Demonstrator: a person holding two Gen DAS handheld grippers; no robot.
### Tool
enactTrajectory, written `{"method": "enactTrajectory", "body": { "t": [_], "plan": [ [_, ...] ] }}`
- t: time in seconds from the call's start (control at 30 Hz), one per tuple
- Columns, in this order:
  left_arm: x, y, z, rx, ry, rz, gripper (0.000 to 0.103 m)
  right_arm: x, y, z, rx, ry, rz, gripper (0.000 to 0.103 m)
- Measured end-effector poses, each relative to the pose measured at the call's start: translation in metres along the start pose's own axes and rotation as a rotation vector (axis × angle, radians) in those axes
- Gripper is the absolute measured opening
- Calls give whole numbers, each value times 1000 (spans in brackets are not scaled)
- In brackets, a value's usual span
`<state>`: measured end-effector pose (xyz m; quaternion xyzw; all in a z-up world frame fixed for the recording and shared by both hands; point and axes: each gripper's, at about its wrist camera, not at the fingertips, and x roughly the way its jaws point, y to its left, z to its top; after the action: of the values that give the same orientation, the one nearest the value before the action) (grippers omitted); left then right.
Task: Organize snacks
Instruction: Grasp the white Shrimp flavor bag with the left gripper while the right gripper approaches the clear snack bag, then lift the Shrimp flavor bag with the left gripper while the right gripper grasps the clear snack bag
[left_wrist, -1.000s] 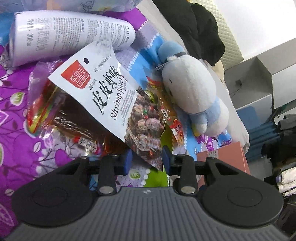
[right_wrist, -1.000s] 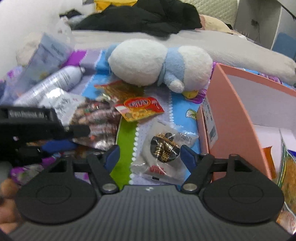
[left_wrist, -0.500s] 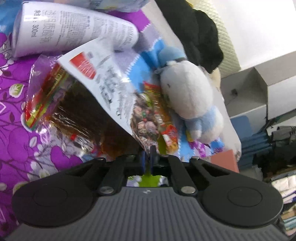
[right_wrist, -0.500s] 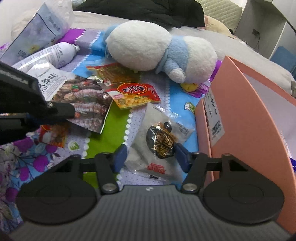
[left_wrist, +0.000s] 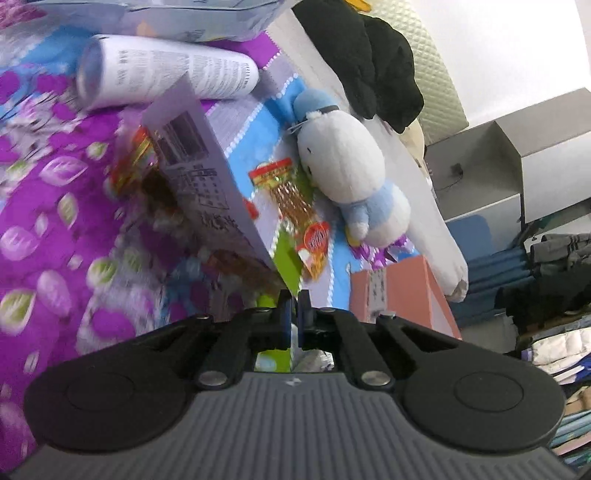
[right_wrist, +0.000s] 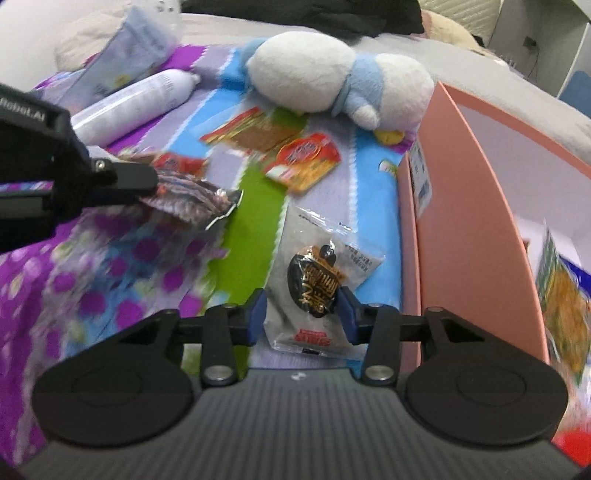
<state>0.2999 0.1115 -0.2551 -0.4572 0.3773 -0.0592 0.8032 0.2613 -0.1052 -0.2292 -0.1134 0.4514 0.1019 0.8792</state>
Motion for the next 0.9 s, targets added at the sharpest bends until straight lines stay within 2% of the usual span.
{"method": "enactTrajectory", "body": {
  "t": [0.3,0.47,0.7,0.9],
  "plan": [
    [-61,-7,-45,37,30,13,3,-54,8,-40,-25,2,57,44],
    [-94,5,-78,-16,50,-29,3,-80,11,-65,-21,3,63,44],
    [-131,20,-117,-20,68,-1,3,-104,14,-92,-17,-4,103,44],
    [-155,47,-125,-76,75,37,3,-106,21,-105,-35,7,101,45]
  ]
}}
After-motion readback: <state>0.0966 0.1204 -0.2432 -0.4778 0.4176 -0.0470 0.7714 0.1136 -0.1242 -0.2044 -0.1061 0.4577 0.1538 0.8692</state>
